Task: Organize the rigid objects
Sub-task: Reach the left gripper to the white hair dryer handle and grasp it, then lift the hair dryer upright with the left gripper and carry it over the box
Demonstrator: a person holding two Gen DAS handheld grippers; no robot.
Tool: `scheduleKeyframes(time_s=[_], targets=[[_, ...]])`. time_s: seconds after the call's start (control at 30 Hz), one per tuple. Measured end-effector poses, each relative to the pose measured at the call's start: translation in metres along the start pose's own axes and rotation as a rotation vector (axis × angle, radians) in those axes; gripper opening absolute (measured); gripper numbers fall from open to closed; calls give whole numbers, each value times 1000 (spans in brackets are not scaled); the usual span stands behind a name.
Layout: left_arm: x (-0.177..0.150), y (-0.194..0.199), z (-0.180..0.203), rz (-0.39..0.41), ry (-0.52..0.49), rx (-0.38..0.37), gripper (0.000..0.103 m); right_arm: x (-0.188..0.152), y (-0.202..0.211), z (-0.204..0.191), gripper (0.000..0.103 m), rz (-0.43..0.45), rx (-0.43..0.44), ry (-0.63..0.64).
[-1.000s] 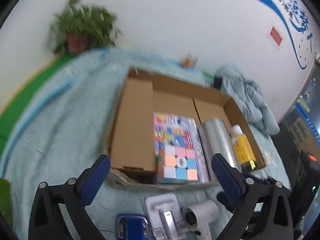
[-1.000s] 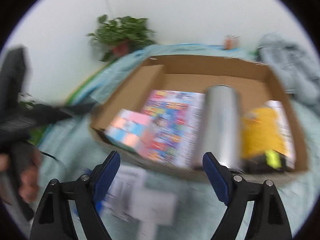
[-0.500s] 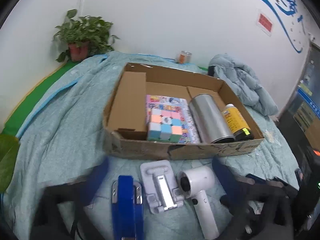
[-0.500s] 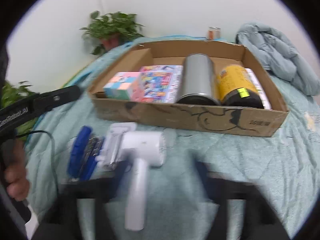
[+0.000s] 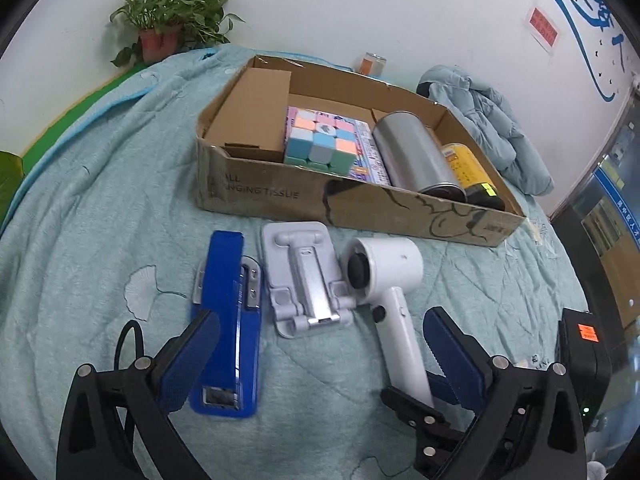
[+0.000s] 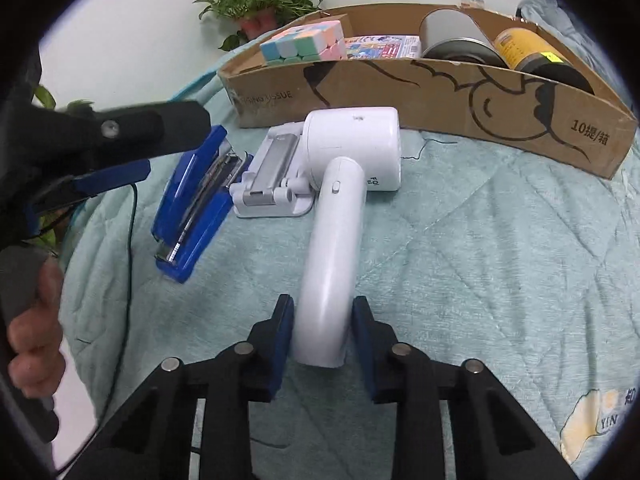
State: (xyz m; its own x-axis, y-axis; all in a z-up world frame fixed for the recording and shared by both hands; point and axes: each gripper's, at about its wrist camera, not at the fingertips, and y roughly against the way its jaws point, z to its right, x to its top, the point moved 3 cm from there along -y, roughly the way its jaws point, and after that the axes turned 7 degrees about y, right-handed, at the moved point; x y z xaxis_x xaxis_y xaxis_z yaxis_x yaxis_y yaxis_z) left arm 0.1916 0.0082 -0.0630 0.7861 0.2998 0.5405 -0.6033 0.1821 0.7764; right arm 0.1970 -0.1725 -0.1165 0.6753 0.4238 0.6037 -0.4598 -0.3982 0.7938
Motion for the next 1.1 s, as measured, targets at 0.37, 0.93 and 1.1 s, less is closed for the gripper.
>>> scheduleKeyframes(time_s=[0.37, 0.93, 1.1], targets=[[-16, -21, 47, -133, -25, -140, 102, -28, 34, 53, 24, 22, -110, -145], [-66, -77, 103, -392, -43, -351, 90, -63, 55, 58, 31, 40, 23, -163], [-67, -81, 107, -400, -31, -352, 67, -61, 50, 44, 30, 49, 4, -167]])
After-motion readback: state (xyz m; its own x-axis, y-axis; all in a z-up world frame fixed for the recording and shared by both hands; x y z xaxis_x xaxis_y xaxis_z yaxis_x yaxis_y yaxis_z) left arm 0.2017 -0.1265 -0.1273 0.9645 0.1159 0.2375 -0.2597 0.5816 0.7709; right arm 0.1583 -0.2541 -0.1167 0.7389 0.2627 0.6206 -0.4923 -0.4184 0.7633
